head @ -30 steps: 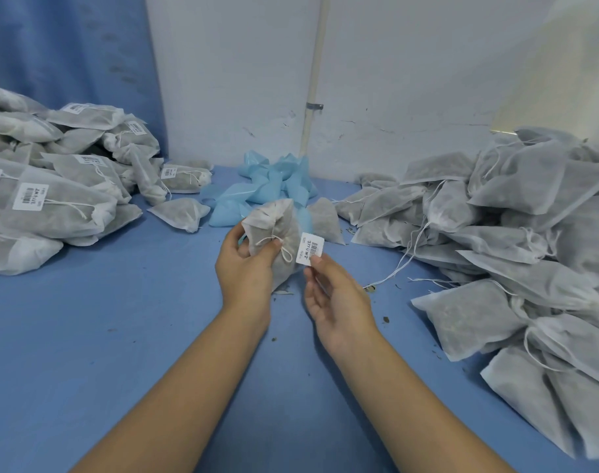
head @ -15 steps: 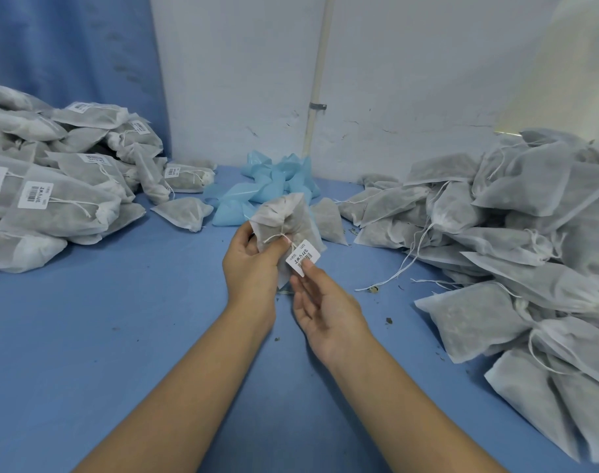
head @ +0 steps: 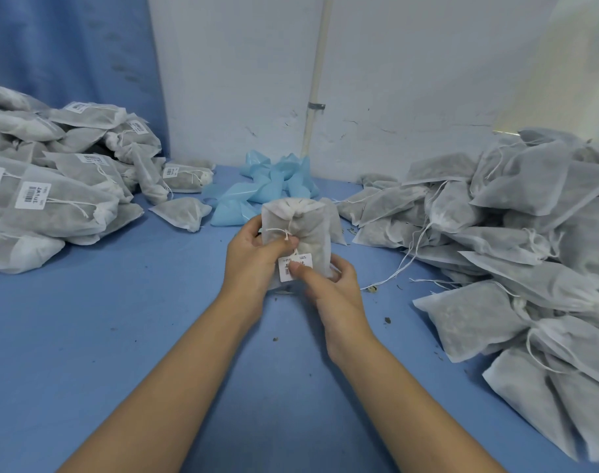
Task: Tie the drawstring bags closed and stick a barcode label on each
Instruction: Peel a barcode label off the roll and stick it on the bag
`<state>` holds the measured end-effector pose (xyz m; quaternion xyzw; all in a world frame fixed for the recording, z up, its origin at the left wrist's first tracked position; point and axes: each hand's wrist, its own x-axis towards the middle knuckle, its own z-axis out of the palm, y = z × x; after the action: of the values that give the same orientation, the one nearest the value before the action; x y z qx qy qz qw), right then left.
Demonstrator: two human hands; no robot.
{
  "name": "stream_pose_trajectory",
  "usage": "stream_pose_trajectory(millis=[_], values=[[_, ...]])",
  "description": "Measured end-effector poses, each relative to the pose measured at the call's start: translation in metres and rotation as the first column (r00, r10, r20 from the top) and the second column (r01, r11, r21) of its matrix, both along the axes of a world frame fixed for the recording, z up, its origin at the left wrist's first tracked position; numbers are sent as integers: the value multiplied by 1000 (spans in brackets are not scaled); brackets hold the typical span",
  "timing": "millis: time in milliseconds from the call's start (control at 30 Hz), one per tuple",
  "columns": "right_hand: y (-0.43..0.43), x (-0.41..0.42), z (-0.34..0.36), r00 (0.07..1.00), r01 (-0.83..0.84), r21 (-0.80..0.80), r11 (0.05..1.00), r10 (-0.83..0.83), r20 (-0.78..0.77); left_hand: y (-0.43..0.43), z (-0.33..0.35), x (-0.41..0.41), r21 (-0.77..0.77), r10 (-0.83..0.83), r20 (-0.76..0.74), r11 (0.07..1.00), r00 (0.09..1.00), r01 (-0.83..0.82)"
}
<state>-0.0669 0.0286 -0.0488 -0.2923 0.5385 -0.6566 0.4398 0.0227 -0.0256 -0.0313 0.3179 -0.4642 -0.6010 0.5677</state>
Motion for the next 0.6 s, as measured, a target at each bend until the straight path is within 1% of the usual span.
stream_pose_trajectory(millis=[33,100,200,300,367,433,500,600], values=[[0,-1,0,999,4,-32,999,-5,-50,-1,0,1,1,-9,19,1000,1000,9],[0,-4,-1,997,-35,-98,995,29,-67,-2,2,4,3,-31,59,1000,998,31],[-1,-7,-2,992,-123,-112,986,123,-8,-4,3,6,-5,-36,114,999,993,37],[-1,-11,-4,974,-214,-120,969,222,53,-5,1,5,7,-7,131,1000,991,6],[-1,-13,-5,963,-248,-124,961,259,81,-5,-2,4,4,7,151,1000,989,-8],[-2,-15,-6,954,-251,-152,956,271,130,-5,-3,3,-34,9,172,999,985,-3],[-3,-17,-7,951,-218,-186,958,251,179,-5,-5,2,-72,-18,192,997,981,32],[-4,-19,-7,960,-158,-212,964,201,196,-2,-9,0,-61,-98,257,991,961,118]])
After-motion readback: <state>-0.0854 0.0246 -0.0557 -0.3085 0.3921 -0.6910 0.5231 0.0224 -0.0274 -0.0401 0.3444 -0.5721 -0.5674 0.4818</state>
